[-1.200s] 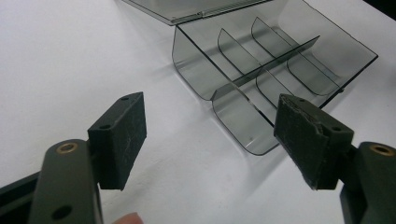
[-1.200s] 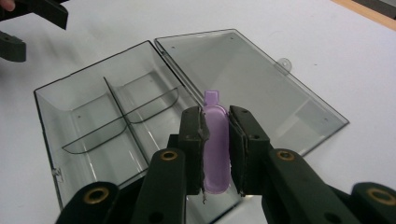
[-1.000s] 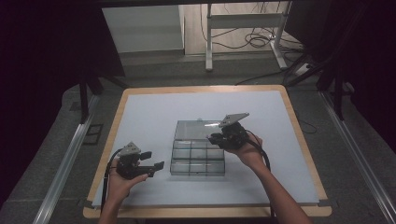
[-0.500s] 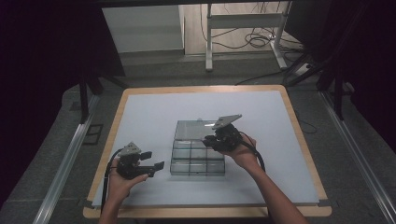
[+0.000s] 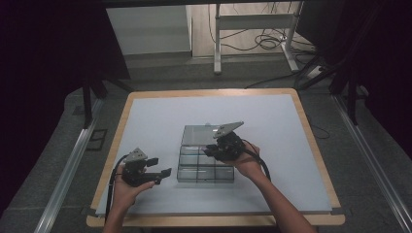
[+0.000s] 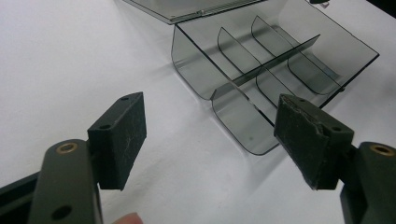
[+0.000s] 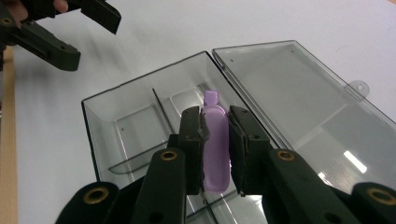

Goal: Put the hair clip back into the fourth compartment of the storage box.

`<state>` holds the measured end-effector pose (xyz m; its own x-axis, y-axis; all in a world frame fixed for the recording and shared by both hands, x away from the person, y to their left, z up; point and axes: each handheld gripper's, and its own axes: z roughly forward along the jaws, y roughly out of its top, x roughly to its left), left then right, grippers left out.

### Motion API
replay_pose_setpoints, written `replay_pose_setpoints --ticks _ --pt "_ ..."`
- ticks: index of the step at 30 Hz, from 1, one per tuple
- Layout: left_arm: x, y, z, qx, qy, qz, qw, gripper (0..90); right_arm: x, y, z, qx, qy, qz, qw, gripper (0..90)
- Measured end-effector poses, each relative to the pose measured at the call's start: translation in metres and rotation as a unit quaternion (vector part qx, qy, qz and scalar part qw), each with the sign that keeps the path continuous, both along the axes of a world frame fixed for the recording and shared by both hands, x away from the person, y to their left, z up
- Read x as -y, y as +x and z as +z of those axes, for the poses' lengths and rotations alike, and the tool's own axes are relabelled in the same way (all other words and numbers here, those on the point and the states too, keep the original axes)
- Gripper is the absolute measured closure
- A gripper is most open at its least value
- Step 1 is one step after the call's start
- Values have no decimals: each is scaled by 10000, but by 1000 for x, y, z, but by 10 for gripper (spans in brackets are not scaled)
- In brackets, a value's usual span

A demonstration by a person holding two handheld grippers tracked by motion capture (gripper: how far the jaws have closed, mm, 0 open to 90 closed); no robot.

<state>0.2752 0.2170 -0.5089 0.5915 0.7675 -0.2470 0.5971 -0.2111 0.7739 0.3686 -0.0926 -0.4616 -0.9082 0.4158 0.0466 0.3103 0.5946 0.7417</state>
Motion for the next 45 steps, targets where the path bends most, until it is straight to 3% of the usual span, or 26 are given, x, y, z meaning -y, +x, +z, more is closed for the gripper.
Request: replay_pose_setpoints --ticks 27,45 --pt "1 0 -1 -5 7 -1 10000 255 -38 -11 -13 -183 -99 437 9988 746" --pt "2 0 -1 -14 17 -16 10000 255 -61 -16 -25 -346 -338 716 9963 745"
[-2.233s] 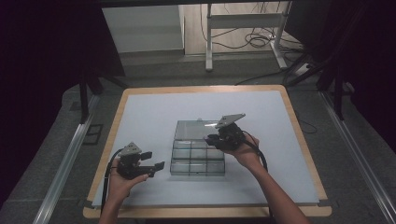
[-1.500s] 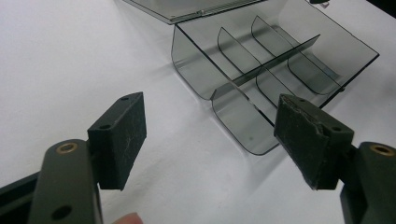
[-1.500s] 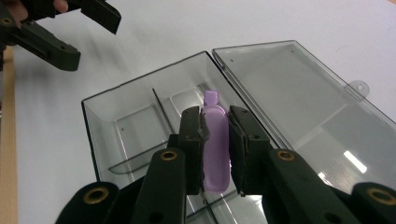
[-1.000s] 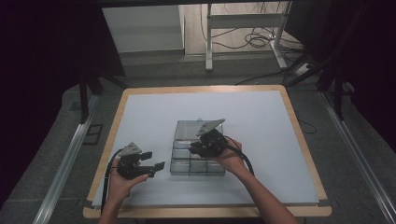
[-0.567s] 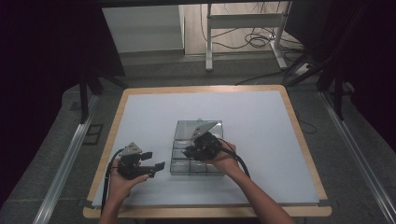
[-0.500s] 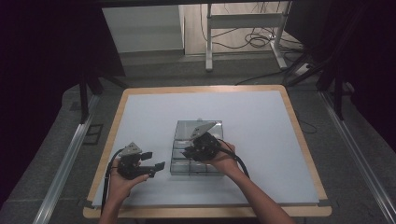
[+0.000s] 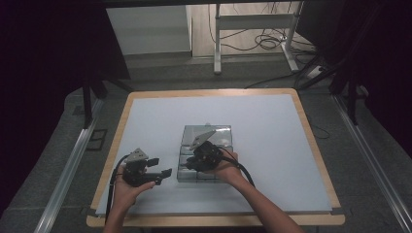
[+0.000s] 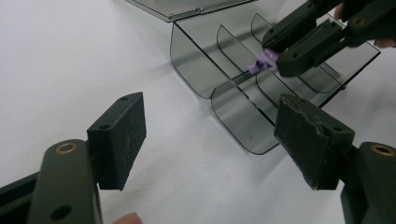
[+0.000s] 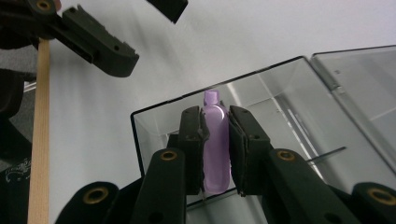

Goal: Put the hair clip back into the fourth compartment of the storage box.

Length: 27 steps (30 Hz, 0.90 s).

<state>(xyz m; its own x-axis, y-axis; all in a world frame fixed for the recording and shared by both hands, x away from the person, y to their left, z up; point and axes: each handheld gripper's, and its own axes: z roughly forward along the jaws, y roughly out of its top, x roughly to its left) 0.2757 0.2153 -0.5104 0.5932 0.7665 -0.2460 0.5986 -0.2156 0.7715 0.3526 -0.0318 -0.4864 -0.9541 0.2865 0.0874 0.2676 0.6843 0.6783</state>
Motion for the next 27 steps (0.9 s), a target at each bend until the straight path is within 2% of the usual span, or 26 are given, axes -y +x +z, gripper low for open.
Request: replay_pose_setpoints --ticks 5,14,17,19,27 --pt "-1 0 0 9 -5 5 10000 255 -5 -2 -4 -23 -139 90 9999 744" --pt "0 0 -1 -8 3 -2 10000 255 -8 -1 -10 -115 -241 116 9996 741" --pt "0 0 -1 -5 4 -3 10000 256 -8 -2 -10 -84 -270 139 9995 627" --pt "0 0 -1 -5 7 -4 10000 255 -7 -3 -8 -66 -203 130 9997 567" --pt "1 1 -1 -2 29 -24 10000 255 5 -7 6 131 101 -138 9998 418"
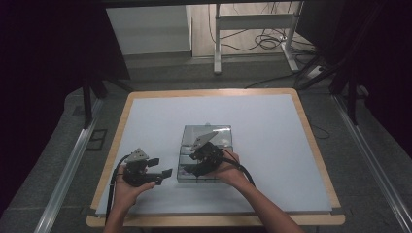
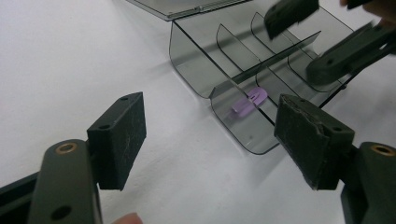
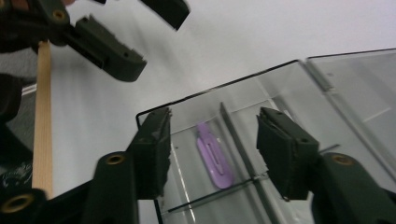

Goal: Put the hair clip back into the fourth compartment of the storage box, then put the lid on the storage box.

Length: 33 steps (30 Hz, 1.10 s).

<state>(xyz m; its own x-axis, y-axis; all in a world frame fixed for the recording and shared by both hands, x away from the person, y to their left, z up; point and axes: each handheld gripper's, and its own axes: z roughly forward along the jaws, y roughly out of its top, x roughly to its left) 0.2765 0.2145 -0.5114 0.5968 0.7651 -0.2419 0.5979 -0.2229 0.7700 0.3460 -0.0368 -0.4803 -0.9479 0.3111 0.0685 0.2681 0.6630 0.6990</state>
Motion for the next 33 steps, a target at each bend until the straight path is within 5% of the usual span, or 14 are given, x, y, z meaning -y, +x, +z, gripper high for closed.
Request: replay_pose_setpoints --ticks 11,21,27,33 --pt "0 0 0 -8 -15 14 10000 255 26 10 7 143 335 -655 9972 289" --pt "0 -1 1 7 -32 12 10000 255 56 23 21 279 619 -1370 9882 265" --pt "0 -1 1 10 -34 8 10000 254 77 38 24 185 720 -1911 9788 255" --pt "1 0 0 -7 -21 -5 10000 255 93 50 21 73 707 -2188 9732 251"
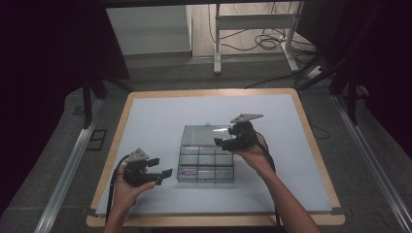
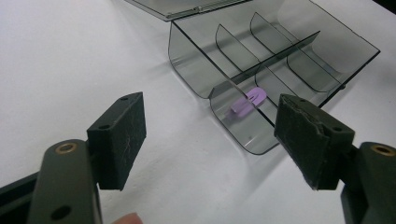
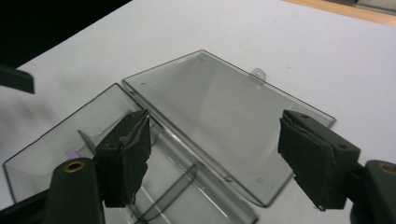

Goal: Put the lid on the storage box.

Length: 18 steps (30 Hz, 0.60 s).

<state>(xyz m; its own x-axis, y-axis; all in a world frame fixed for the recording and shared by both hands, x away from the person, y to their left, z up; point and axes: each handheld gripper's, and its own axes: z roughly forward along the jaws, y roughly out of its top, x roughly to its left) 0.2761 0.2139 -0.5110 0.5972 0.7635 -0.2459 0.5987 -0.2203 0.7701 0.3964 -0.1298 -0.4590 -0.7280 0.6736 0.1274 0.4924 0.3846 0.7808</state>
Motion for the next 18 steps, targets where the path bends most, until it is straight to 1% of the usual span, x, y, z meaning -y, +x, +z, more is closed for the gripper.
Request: replay_pose_setpoints --ticks 1,3,8,15,18 --pt "0 0 0 1 1 -3 10000 255 2 1 0 -40 25 -85 10000 250" --pt "0 0 0 2 -4 -1 10000 255 6 4 -1 -100 85 -163 9998 251" --pt "1 0 -1 -15 -1 -8 10000 254 12 8 -2 -153 74 -250 9995 251" --pt "1 0 0 -9 2 -3 10000 254 19 19 -8 -342 6 -373 9987 250" --pt "1 0 0 -9 4 -1 10000 255 21 23 -10 -429 51 -413 9982 250"
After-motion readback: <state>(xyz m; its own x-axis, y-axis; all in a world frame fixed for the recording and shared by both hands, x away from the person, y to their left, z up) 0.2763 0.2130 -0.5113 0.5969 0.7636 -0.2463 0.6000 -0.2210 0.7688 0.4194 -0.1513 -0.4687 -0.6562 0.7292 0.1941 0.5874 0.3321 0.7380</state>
